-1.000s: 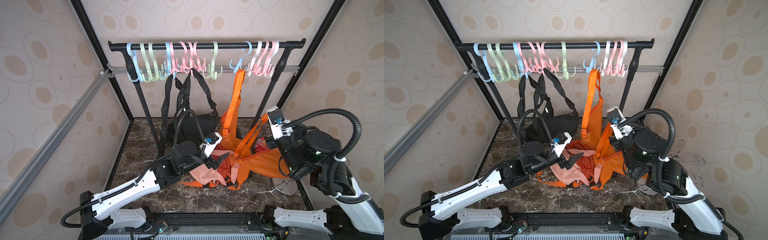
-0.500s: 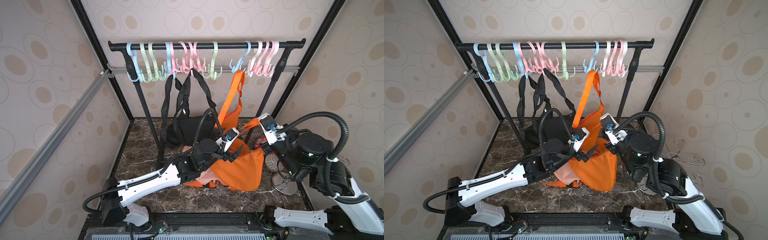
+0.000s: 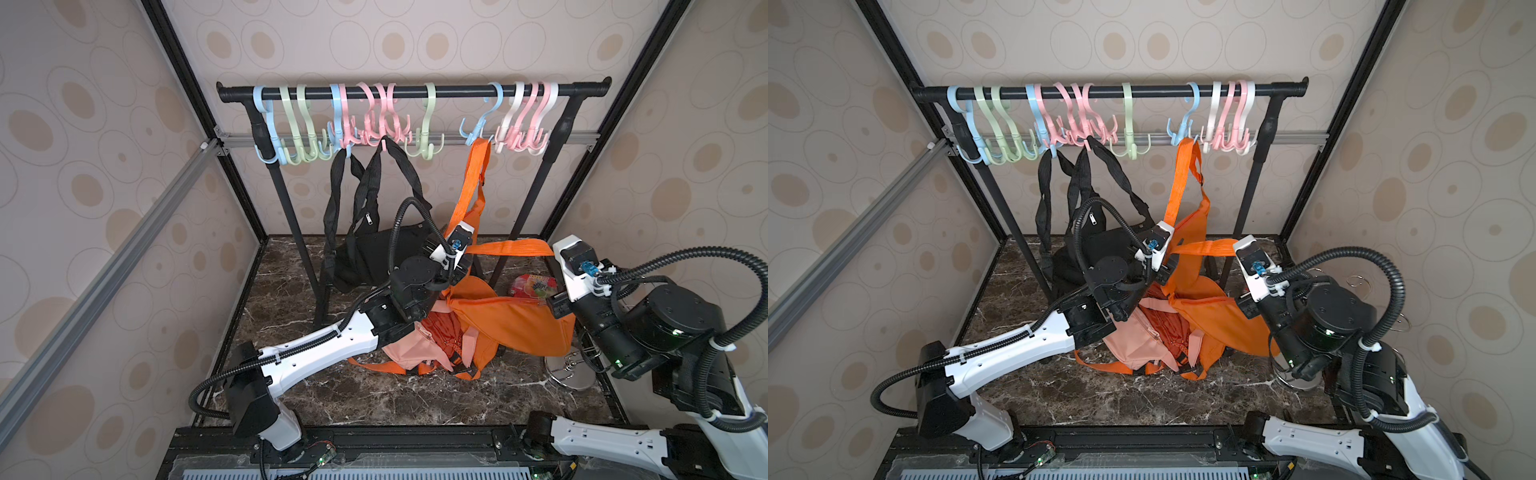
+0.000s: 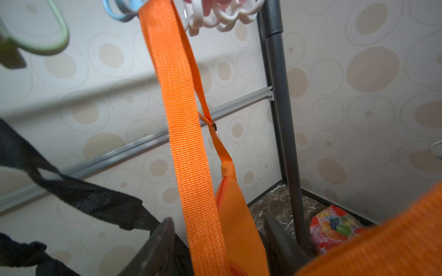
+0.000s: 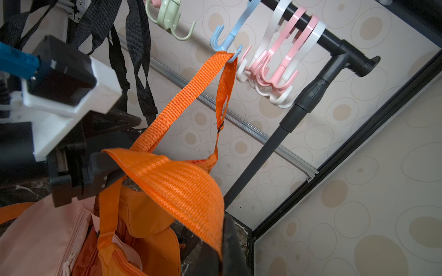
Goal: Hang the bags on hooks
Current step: Pick up the bag from the bag.
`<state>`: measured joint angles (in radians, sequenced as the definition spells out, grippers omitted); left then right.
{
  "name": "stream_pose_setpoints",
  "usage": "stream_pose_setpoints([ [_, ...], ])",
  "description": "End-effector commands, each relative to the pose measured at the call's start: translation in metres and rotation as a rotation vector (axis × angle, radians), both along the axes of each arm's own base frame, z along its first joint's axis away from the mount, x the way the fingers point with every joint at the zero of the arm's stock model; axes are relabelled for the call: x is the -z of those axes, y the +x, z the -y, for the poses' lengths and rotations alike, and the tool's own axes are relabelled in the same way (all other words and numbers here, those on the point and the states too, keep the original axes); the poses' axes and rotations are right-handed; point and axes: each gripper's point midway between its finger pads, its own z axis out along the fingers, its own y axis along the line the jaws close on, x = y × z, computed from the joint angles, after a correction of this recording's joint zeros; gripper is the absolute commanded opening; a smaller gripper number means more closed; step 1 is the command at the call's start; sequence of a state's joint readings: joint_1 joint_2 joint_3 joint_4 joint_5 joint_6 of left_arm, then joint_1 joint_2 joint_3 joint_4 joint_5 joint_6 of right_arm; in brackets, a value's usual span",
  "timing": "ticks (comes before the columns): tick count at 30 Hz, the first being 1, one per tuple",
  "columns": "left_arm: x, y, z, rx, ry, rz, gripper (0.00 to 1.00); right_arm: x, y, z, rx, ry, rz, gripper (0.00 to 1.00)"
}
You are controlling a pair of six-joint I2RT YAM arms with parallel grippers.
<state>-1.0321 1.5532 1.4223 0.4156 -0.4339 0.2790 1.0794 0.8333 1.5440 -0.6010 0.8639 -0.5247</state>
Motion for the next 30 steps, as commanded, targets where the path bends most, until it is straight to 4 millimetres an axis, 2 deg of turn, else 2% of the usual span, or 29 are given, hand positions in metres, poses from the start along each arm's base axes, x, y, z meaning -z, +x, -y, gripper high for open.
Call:
stream_pose_setpoints([
  [1, -0.037, -0.009, -0.03, -0.035, -0.095, 0.082, 0.37, -0.013, 0.0, 0.016, 0.076, 0.057, 0.042, 0.0],
  [5, -0.052, -0.028, -0.055, -0.036, -0.122, 0.119, 0.17, -0.011, 0.004, 0.026, 0.161, 0.053, 0.032, 0.0],
  [8, -0.064, -0.04, -0.063, -0.033, -0.087, 0.121, 0.0, 0.004, 0.009, 0.019, 0.174, 0.022, -0.012, 0.0],
  [13, -0.085, -0.048, -0.07, -0.051, 0.007, 0.095, 0.0, 0.043, 0.022, -0.021, 0.109, -0.061, -0.122, 0.0],
  [16, -0.097, -0.053, -0.075, -0.062, 0.061, 0.078, 0.0, 0.049, 0.024, -0.031, 0.076, -0.032, -0.132, 0.03],
  [20, -0.11, -0.064, -0.075, -0.043, 0.11, 0.061, 0.0, 0.049, 0.027, -0.052, 0.009, 0.001, -0.139, 0.21],
  [27, -0.116, -0.069, -0.066, -0.076, 0.171, 0.034, 0.0, 0.02, 0.046, -0.113, -0.104, -0.015, -0.094, 0.26],
  [30, -0.123, -0.069, -0.07, -0.091, 0.156, 0.033, 0.0, 0.003, 0.06, -0.129, -0.116, 0.0, -0.068, 0.27],
])
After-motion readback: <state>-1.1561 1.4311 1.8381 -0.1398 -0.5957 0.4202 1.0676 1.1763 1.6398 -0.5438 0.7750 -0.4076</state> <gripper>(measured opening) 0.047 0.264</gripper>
